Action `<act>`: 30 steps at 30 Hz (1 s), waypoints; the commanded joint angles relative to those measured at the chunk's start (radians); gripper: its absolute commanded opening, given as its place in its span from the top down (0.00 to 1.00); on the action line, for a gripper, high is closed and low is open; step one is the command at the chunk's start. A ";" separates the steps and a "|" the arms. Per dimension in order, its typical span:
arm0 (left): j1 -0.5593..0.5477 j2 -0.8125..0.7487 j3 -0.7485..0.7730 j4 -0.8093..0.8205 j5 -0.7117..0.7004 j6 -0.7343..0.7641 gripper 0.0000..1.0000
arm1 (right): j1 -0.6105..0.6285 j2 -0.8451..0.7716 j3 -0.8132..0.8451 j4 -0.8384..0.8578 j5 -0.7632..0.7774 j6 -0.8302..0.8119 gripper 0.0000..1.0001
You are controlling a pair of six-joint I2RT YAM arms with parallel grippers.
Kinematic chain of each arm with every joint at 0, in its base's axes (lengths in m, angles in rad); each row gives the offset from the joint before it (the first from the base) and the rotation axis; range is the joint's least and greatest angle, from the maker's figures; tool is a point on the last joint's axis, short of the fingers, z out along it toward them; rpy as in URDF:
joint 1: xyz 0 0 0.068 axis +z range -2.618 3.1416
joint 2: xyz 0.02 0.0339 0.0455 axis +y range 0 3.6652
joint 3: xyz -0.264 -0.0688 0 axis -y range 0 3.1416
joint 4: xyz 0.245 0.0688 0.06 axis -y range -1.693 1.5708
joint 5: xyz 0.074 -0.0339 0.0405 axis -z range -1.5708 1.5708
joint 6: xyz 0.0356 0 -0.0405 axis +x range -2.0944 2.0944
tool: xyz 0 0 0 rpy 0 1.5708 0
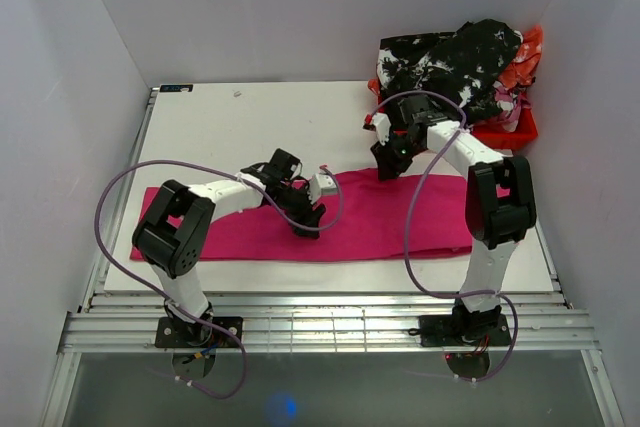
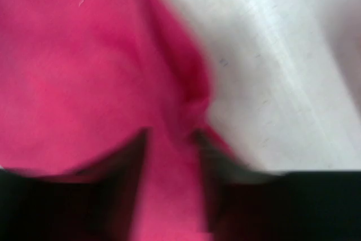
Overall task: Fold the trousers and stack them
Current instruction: Fold the trousers
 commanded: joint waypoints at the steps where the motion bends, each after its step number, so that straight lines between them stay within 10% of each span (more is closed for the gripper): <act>1: 0.101 -0.090 0.043 -0.093 0.076 -0.193 0.30 | 0.022 -0.141 -0.117 0.062 0.015 -0.049 0.41; 2: 0.121 -0.105 0.052 -0.090 0.078 -0.241 0.30 | 0.022 -0.150 -0.125 0.068 0.035 -0.042 0.17; 4: 0.133 -0.143 0.078 -0.072 0.079 -0.280 0.30 | 0.019 -0.158 -0.124 0.057 0.070 -0.023 0.06; 12: 0.159 0.017 0.337 0.075 0.061 -0.545 0.26 | -0.117 -0.043 0.035 -0.004 0.028 0.047 0.02; 18: 0.204 0.212 0.503 0.183 0.139 -0.760 0.25 | -0.138 0.203 0.310 -0.229 -0.196 -0.026 0.16; 26: 0.221 0.312 0.587 0.226 0.159 -0.933 0.22 | -0.108 0.237 0.255 -0.289 -0.289 -0.126 0.31; 30: 0.221 0.320 0.563 0.262 0.148 -1.006 0.20 | -0.090 0.224 0.232 -0.256 -0.267 -0.128 0.60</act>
